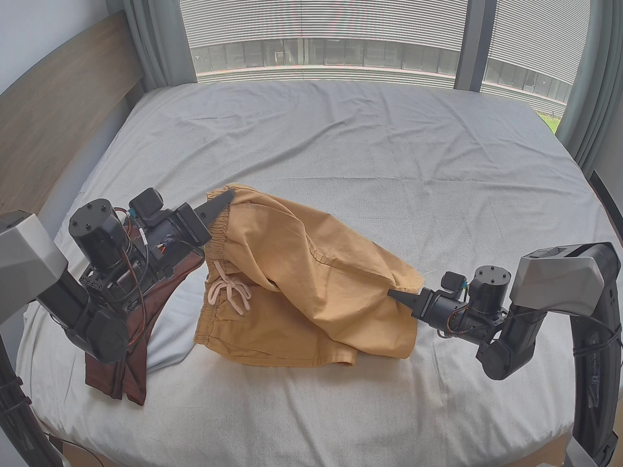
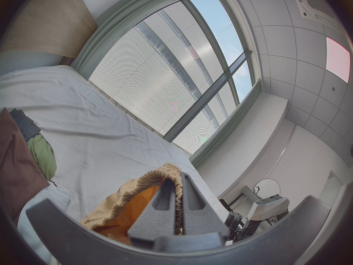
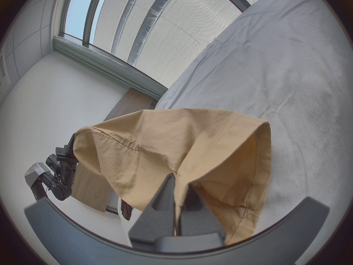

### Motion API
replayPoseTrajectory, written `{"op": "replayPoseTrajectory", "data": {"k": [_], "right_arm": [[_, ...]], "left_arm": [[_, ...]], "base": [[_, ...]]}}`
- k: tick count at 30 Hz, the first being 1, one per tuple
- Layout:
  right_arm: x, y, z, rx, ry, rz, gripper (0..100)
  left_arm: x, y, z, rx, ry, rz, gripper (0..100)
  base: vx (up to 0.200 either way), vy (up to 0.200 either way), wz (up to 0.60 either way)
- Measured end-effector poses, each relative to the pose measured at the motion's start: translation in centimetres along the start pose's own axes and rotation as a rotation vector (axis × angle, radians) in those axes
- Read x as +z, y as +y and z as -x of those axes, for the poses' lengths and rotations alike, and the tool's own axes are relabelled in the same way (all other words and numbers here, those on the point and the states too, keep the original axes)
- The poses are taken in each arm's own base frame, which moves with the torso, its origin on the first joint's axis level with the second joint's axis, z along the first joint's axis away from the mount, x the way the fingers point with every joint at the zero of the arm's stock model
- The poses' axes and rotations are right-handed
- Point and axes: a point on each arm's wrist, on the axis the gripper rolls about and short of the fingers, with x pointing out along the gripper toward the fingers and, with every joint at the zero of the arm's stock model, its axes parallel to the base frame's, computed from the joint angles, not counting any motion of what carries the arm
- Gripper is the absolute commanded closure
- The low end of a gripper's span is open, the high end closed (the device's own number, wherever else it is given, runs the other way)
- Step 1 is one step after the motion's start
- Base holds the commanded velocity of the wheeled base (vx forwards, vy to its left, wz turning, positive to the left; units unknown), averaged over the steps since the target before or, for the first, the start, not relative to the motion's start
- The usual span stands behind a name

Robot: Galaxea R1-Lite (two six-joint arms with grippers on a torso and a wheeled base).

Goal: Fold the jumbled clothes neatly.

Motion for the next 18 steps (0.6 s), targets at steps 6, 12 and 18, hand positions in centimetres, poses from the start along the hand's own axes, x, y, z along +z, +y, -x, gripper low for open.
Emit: {"op": "replayPoseTrajectory", "data": {"k": [6,12,18], "right_arm": [[0.4,1.2,0.2,0.023,-0.003,0.009,0],[0.4,1.3,-0.5,0.041,-0.006,0.015,0],[-0.1,0.7,-1.0,0.036,0.001,0.0,0]], "left_arm": [[0.2,-0.3,0.1,-0.007,-0.004,-0.003,100],[0.2,-0.4,0.1,-0.01,-0.005,-0.004,100],[0.2,-0.4,0.1,-0.01,-0.005,-0.003,100]], "base": [[0.0,0.0,0.0],[0.0,0.0,0.0],[0.0,0.0,0.0]]}}
